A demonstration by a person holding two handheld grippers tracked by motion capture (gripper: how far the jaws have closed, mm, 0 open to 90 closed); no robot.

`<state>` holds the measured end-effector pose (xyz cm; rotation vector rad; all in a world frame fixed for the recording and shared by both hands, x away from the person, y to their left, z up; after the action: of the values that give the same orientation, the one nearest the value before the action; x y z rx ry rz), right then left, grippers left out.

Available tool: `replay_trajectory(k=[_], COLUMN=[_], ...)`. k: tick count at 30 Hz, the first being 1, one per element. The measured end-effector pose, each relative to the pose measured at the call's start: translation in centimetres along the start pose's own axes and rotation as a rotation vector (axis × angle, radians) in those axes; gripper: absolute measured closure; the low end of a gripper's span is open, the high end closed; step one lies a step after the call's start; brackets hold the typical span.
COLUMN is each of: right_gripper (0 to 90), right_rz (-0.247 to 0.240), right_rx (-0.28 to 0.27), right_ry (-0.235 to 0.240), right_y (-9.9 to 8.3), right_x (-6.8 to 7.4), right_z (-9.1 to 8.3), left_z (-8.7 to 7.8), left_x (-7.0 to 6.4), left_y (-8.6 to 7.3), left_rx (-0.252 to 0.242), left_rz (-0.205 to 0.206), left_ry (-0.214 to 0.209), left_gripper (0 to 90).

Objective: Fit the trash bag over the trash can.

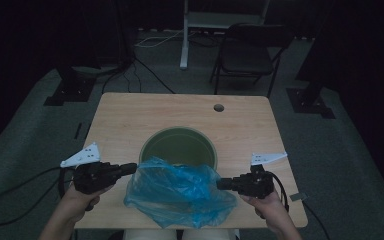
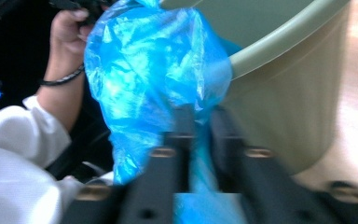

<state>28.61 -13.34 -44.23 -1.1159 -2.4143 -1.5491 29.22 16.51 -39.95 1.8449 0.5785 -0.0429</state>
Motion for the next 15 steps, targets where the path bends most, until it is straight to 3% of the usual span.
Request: replay_trajectory(k=[5,8,11,12,15], right_gripper=[90.0,90.0,89.9,89.9,89.9], right_rz=[-0.031,-0.015,-0.006,-0.01,0.015], right_rx=[-0.072,-0.127,-0.156,-0.16,-0.169], right_ry=[-0.107,-0.146,-0.216,-0.237,-0.259], right_y=[2.5,4.8,6.9,7.5,9.1], right_x=[-0.9,-2.0,-3.5,-4.1,-5.6], right_z=[-0.9,-1.4,-1.4,-1.2,-0.7], left_z=[-0.3,-0.5,-0.7,-0.9,-1.3], left_x=[1.2,2.3,3.5,4.1,5.3], left_y=[0.8,1.5,2.1,2.4,3.1], left_rx=[-0.028,-0.054,-0.088,-0.117,-0.144], left_rz=[-0.018,-0.031,-0.041,-0.055,-0.068], left_ry=[0.026,0.053,0.097,0.131,0.174], left_gripper=[90.0,90.0,90.0,90.0,90.0])
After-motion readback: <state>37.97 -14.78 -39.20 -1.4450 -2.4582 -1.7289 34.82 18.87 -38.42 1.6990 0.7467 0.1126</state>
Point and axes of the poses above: each handheld gripper's, and its own axes: z roughly forward along the jaws, y roughly out of its top, x roughly to its left, the point moved 9 cm from there along z, roughly forward along the jaws, and after that the axes turned 12 degrees about -y, right-handed, at the moved point
